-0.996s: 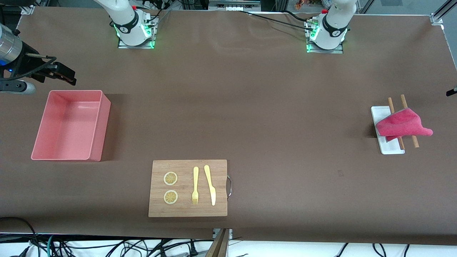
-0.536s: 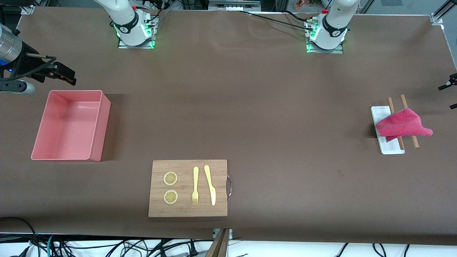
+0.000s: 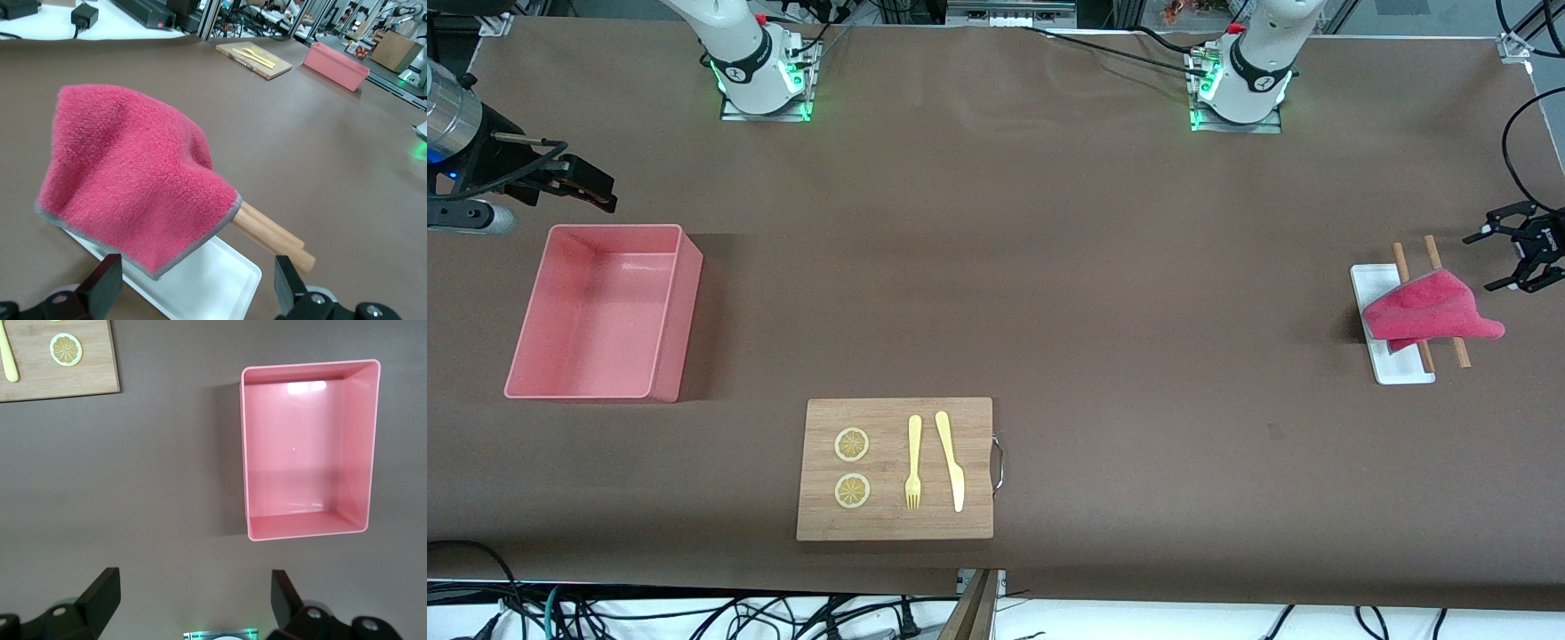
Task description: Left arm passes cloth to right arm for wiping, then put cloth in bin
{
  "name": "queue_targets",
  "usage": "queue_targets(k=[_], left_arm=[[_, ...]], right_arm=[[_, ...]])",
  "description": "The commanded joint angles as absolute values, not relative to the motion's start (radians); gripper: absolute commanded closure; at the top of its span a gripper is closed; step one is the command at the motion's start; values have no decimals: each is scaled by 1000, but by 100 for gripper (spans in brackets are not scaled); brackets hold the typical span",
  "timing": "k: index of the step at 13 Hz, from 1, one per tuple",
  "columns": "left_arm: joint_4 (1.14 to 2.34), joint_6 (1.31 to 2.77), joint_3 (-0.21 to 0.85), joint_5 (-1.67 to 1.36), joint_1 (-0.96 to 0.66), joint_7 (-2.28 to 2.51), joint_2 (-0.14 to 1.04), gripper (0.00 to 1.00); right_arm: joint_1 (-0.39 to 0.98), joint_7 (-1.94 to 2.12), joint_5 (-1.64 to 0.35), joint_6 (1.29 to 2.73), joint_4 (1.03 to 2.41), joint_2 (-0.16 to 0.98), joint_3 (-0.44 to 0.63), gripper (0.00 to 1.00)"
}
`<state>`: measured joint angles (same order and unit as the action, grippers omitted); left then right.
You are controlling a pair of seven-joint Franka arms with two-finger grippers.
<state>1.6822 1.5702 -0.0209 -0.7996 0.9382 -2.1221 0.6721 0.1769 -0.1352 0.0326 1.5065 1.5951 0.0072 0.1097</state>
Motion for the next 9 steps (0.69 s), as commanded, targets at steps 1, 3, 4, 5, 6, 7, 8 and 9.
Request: queue_targets(k=[1,3,4,5,6,7,8,9], left_arm=[[1684,1575,-18,-868,945,-2276,719,0],[1681,1594,-20,-891,942,-2322,735,0],[1681,1595,-18,-893,940,-2325,744,0],[1677,1595,-18,-899,939,-2327,756,0],[1672,1597,-18,-911,937,-2329,770,0],[1672,1597,-18,-914,937,-2329,778,0],[1671,1606,-17,-913,936,-2329,778,0],[1669,1612,-15,-914,933,-2329,779,0]], right_arm=[[176,-133,26,1503,1586,5,112,0],[178,-133,28,1514,1582,9,110,1],[176,-133,29,1516,1583,12,110,0],[173,-130,29,1508,1582,34,112,1],[172,-130,31,1508,1582,40,112,0],[169,-130,29,1517,1583,44,115,0],[167,-130,29,1528,1580,58,115,0],[175,-130,35,1542,1580,63,114,0]])
